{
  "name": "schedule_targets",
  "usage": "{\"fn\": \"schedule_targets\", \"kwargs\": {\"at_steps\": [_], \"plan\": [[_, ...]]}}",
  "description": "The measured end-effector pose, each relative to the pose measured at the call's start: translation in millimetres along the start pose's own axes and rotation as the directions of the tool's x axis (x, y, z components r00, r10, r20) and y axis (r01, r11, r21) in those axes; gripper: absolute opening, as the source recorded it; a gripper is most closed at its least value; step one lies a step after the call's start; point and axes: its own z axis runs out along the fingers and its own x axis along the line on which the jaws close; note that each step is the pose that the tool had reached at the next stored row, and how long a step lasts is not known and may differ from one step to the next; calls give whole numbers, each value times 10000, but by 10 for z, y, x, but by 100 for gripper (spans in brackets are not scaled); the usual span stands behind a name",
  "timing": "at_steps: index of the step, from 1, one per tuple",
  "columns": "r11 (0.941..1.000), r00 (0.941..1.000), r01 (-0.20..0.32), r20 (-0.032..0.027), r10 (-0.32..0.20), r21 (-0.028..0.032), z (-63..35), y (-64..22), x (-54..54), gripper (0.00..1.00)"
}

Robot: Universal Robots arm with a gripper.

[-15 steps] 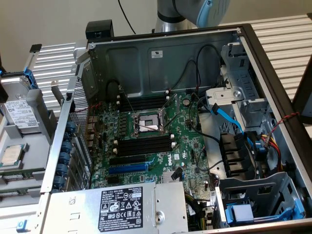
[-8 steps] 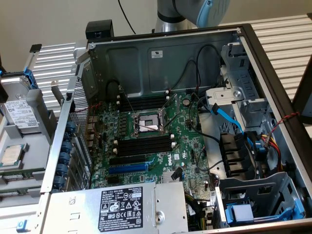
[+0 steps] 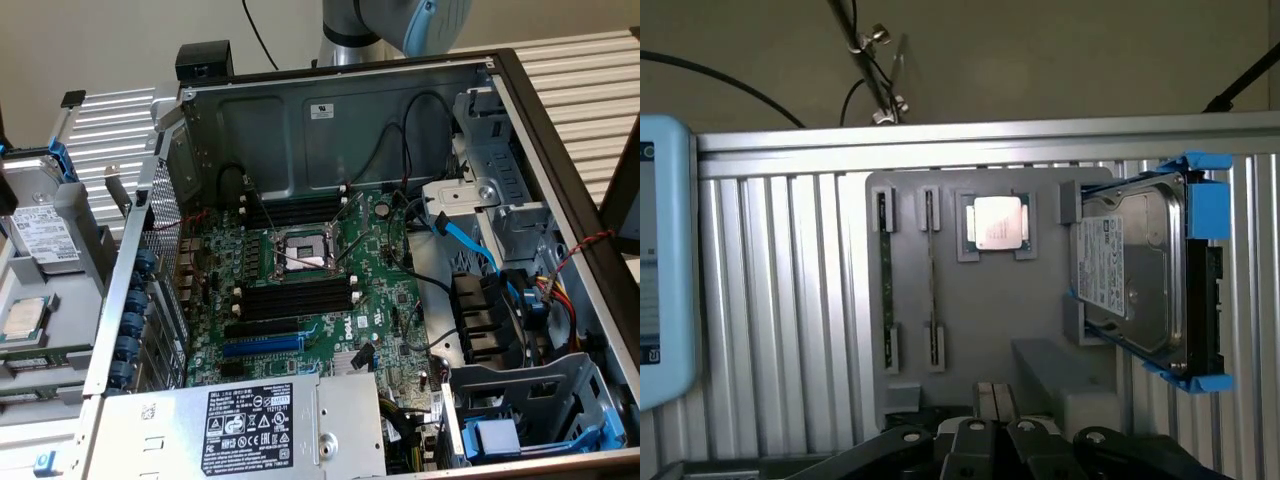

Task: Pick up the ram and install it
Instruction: 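Pick up the ram and move it above insertion slot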

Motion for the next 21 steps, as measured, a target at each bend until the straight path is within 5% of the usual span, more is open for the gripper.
{"fn": "schedule_targets", "kwargs": {"at_steps": [12, 21], "plan": [[10000, 10000, -5, -28, 5, -92, 192, 35, 67, 11], [9999, 10000, -7, -29, 6, -111, 314, 103, 269, 11]]}}
